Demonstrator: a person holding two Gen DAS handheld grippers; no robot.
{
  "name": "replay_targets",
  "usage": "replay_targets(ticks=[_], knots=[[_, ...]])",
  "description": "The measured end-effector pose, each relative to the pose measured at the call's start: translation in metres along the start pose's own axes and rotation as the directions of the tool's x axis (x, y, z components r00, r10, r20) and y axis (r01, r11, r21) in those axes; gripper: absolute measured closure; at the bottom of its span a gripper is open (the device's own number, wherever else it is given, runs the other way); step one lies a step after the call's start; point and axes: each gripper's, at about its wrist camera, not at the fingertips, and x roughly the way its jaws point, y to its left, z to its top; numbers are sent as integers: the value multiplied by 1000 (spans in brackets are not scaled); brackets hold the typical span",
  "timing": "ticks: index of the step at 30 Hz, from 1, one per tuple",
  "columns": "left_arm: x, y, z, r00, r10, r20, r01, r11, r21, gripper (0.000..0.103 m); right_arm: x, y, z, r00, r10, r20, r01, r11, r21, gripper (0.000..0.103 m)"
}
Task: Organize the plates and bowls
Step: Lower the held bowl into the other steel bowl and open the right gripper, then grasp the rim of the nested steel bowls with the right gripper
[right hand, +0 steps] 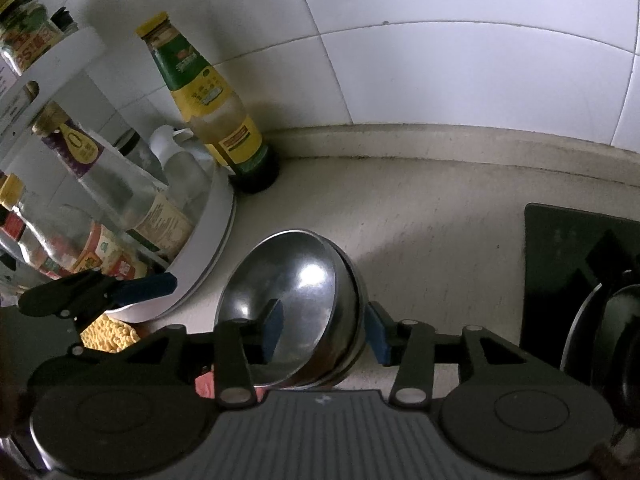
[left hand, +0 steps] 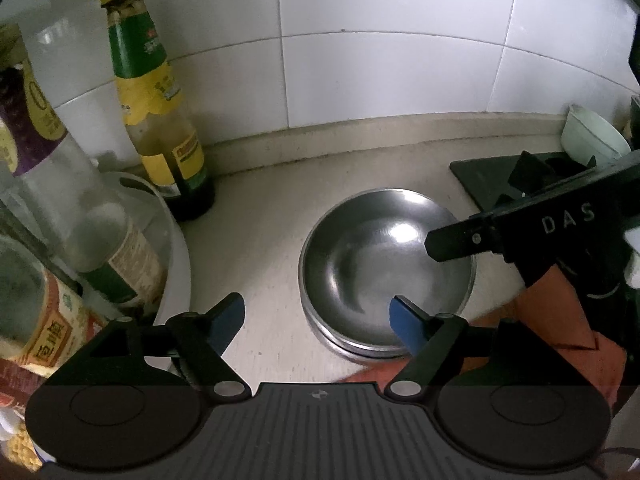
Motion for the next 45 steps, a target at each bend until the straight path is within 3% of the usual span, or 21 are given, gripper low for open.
replay_targets(ticks=[9,14,23,34,45], knots=[[-6,-1,-16,1000,-19,-5,19,1000,0,16,2,-2,-2,1000,9,-8,-9,1000,17,57],[-13,-6,-26,999,-34,-3,34,998,50,13,9,-4,-1,1000,16,-19,-16,999,34,55],[11,3,-34,996,-70,-60,72,997,41,13,24,-1,3,999,19,-34,-17,999,45,46],[48,-1,-32,985,-147,-90,155,984,88,13,36,-9,5,999,1,-48,3,996,94,44],[84,-9,-29,971,-205,-123,223,962,157,10,64,-28,8,995,40,-93,-23,984,174,43]])
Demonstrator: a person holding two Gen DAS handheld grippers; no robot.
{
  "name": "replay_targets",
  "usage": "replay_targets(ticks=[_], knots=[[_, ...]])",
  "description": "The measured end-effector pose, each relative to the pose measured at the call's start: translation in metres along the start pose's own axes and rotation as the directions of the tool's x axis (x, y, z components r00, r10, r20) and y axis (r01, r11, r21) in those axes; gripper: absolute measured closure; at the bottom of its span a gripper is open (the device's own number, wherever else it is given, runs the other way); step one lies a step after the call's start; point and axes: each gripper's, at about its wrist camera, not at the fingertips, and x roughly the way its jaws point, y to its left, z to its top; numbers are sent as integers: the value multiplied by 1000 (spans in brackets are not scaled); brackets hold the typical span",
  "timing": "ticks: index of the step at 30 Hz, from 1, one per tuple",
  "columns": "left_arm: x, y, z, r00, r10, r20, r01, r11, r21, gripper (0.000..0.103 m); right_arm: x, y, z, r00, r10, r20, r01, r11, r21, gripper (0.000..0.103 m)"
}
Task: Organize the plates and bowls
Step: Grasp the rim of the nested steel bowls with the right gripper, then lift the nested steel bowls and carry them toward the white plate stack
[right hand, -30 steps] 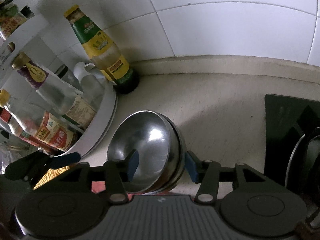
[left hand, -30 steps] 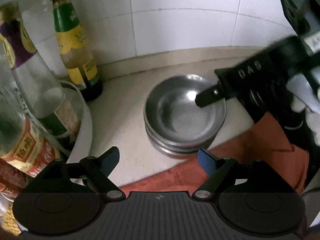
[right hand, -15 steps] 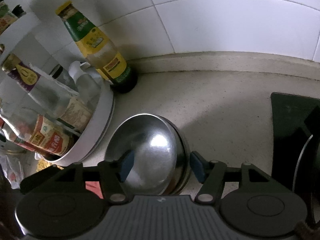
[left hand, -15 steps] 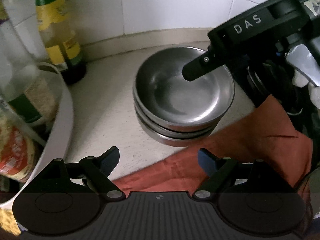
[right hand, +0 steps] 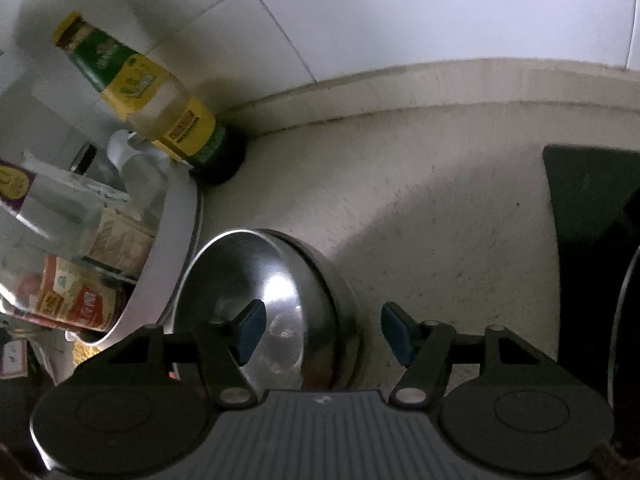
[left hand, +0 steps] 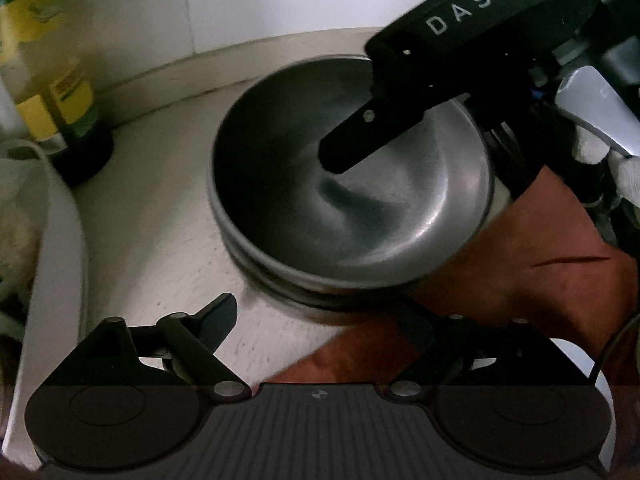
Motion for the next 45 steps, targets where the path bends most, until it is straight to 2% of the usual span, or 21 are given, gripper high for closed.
replay_targets(ticks=[4,11,15,19,25,30,35,45], knots=[[11,-1,3,1000,-19,5,19,999,28,7,9,-5,3,999,26,-18,-26,999,22,43],[23,-9,7,997,-22,69,15,995,95,0,23,-11,11,997,68,-45,-66,997,46,41],[28,-13,6,993,-11,114,-3,992,127,0,30,-12,12,993,105,-51,-103,994,47,39],[32,-8,4,988,-22,152,1,991,134,0,31,-12,11,994,105,-41,-104,994,21,37],[33,-9,5,987,-12,158,-6,994,110,0,32,-16,12,994,109,-29,-108,994,21,36],[26,-7,10,987,-34,159,26,998,51,0,30,-17,12,994,106,-25,-106,994,14,36],[17,-18,17,981,14,194,-25,998,56,0,22,-19,14,992,130,-7,-130,991,21,36],[-24,-40,15,964,84,252,-95,995,32,0,-8,2,21,985,166,56,-164,986,-42,36]])
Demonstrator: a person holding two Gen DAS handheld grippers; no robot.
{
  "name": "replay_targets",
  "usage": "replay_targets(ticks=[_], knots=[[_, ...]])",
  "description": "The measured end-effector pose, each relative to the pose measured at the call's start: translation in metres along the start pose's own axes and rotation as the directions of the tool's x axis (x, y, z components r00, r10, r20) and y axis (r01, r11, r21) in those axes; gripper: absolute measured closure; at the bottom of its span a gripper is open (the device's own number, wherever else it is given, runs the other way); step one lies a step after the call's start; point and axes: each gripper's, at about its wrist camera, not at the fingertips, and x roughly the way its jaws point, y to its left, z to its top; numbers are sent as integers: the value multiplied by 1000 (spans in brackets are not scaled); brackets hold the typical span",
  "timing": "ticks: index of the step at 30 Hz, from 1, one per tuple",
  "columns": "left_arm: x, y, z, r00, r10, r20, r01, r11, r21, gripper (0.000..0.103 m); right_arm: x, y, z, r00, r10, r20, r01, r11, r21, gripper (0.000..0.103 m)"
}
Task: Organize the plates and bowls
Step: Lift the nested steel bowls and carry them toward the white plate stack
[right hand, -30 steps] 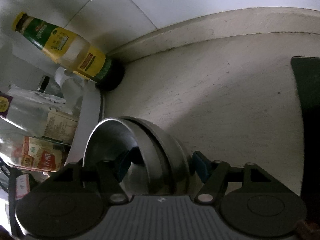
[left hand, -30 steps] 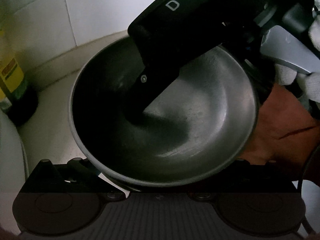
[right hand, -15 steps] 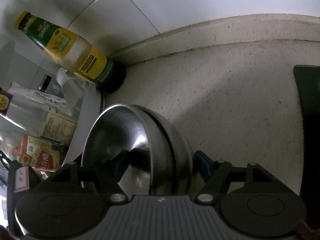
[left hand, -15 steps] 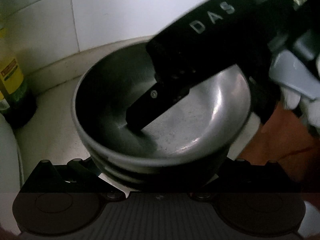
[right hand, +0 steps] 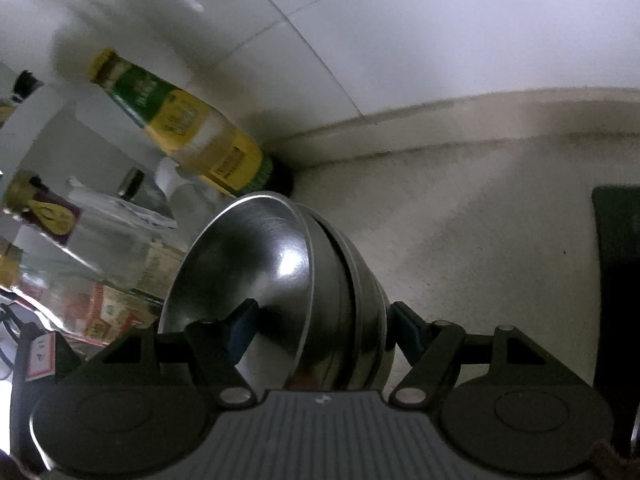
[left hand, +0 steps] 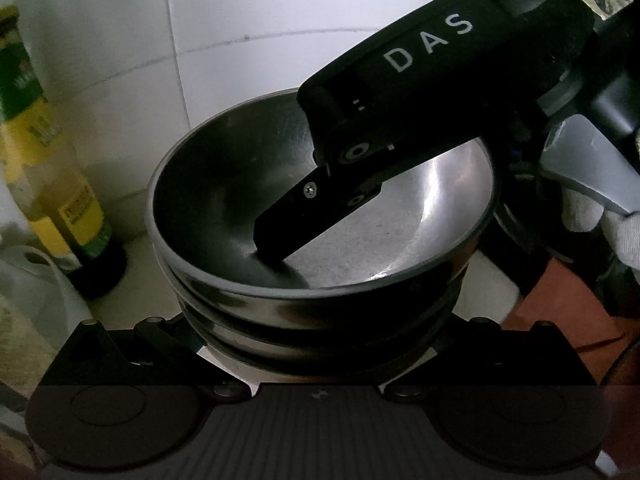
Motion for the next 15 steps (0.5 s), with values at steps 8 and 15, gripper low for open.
replay_targets(ticks=[8,15], knots=[[-33,-15,-2,998,53,39,-53,998,15,0,-27,25,-4,999,20,35,-18,999,-47,36],[-43,-27,4,993,101,68,-102,995,7,0,-53,45,-16,997,40,61,-34,995,-94,36]])
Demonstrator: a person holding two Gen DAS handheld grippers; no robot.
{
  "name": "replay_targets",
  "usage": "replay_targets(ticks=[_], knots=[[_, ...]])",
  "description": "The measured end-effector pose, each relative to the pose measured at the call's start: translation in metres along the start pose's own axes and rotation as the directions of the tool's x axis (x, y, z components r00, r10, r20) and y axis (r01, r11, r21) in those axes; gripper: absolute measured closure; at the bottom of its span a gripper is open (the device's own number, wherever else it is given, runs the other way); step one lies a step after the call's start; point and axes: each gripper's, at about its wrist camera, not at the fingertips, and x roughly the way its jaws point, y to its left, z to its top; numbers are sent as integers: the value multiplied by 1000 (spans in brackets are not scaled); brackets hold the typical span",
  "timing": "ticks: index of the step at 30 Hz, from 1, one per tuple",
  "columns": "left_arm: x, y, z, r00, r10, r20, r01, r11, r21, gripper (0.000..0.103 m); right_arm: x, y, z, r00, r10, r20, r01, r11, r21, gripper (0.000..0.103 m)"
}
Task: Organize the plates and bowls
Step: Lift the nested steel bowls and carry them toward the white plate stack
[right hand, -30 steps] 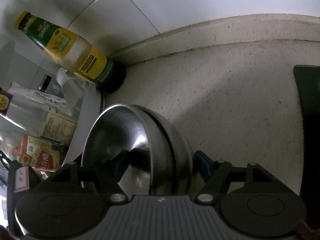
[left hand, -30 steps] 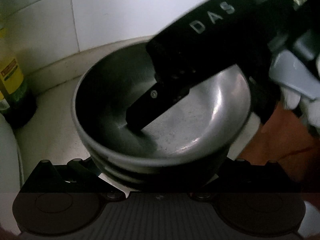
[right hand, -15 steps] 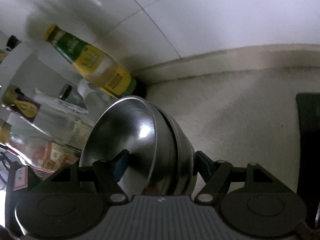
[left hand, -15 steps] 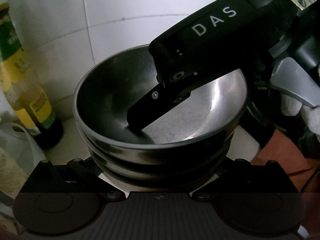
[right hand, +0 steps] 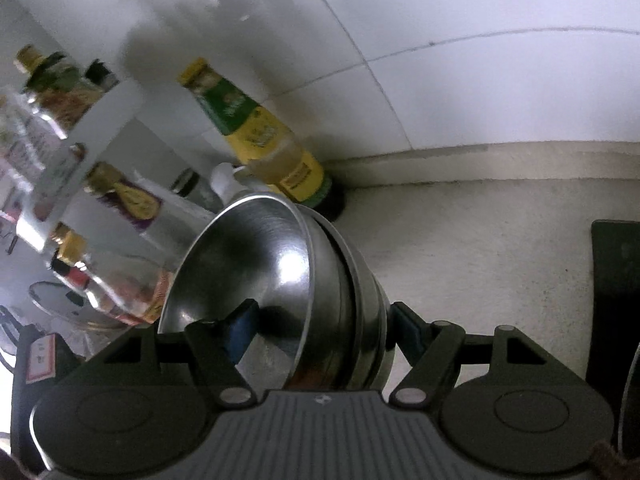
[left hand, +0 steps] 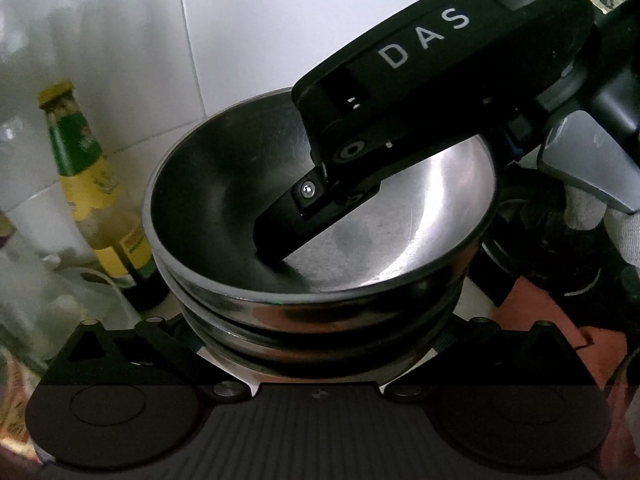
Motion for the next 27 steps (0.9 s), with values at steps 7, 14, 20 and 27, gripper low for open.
replay_targets(ticks=[7,14,20,27], knots=[[-22,-22,-9,999,42,8,-42,999,-23,0,-20,20,-11,1000,27,6,-27,999,-48,36],[-47,-44,-21,996,87,-1,-87,995,-44,0,-37,30,-31,999,51,-10,-52,995,-83,36],[-73,-57,-28,993,119,-8,-119,990,-69,0,-46,37,-50,997,75,-32,-78,991,-106,36],[-92,-70,-39,989,148,-11,-148,985,-93,0,-58,46,-69,994,94,-55,-101,985,-139,36]])
